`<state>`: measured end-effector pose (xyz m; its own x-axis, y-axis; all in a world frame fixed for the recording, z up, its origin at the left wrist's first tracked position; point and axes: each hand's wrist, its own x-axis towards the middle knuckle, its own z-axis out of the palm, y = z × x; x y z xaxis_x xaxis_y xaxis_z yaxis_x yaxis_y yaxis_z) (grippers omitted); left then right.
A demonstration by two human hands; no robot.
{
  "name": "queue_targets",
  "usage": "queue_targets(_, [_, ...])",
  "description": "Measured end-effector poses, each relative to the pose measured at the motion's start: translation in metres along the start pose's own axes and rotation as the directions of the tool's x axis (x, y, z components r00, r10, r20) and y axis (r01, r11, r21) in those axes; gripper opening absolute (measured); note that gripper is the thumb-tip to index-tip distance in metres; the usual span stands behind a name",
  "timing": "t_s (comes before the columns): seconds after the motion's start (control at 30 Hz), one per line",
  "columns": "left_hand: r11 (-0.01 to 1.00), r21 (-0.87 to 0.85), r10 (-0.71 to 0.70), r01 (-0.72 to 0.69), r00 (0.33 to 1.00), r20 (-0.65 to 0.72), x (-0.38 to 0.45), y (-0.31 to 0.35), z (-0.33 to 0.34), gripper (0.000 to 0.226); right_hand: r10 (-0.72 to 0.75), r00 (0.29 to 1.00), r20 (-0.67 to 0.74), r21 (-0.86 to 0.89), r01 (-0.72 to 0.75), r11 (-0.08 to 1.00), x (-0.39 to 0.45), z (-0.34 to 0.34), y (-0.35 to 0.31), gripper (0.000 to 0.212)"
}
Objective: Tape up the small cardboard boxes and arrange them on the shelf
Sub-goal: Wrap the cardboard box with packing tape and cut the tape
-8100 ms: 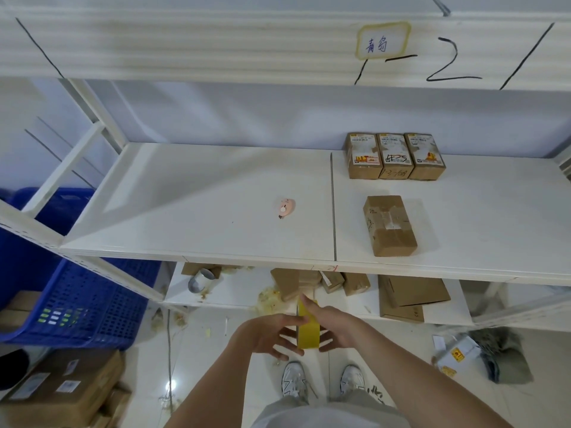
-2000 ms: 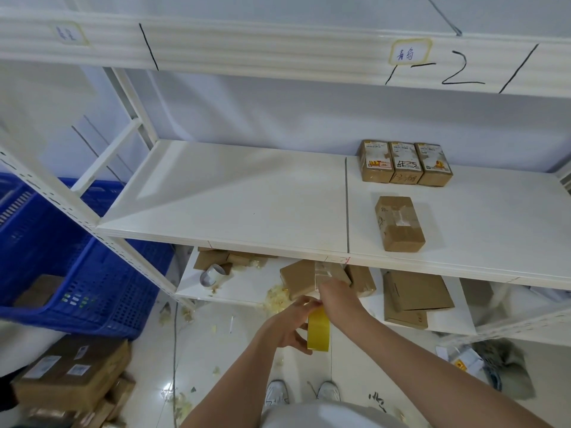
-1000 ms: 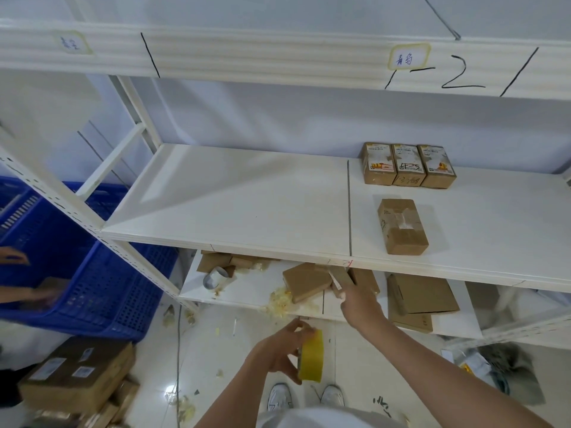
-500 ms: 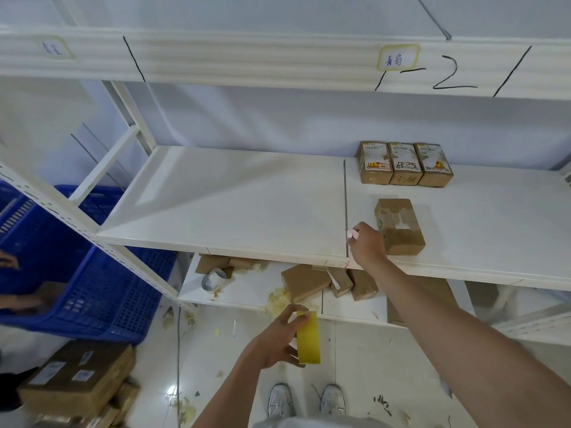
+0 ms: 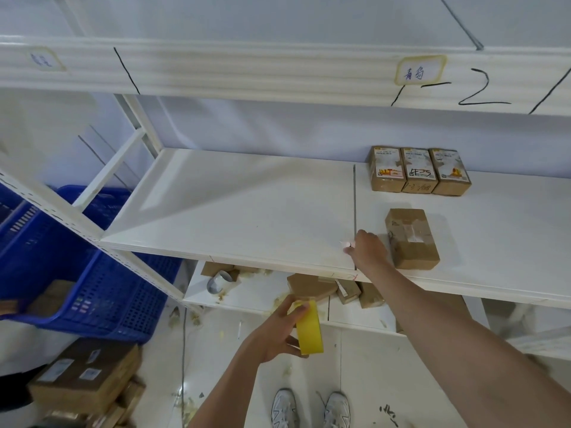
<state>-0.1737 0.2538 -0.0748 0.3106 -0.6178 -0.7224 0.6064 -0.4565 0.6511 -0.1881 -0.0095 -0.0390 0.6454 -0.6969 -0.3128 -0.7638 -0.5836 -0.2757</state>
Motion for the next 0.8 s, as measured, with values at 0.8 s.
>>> queue_targets(0.8, [0.954, 0.295, 0.047, -0.045, 0.999, 0.000, 0.001, 0.009, 0.004, 0.029, -0.200, 0.862, 0.465, 0.205, 0.115, 0.972, -0.085, 0.014, -0.035, 0.020])
